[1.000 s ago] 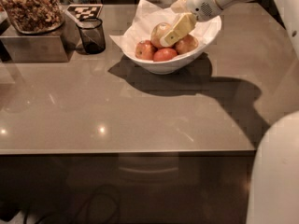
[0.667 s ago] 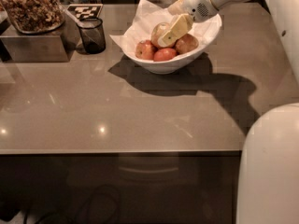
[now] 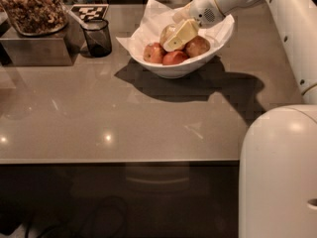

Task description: Pick apple from white bowl

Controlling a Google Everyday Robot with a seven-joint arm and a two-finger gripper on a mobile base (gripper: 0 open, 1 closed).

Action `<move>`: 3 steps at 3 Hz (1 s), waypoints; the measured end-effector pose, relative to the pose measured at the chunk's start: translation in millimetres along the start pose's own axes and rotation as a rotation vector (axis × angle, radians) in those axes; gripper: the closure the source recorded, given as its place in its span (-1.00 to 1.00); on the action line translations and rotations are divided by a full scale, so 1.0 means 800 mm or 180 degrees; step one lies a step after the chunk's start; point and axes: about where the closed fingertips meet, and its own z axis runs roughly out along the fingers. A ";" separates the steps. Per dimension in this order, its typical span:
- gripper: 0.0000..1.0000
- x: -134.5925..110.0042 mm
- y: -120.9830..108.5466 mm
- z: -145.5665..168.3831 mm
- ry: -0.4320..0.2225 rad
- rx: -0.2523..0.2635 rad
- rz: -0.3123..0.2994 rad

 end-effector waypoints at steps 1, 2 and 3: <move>-0.58 0.005 -0.003 0.014 -0.0018 -0.0070 0.0042; -0.52 0.010 -0.007 0.026 -0.0023 -0.0125 0.0082; -0.15 0.016 -0.010 0.034 -0.0010 -0.0157 0.0107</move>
Offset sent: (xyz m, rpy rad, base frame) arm 0.0185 0.0047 -0.0210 0.0216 0.0587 0.0151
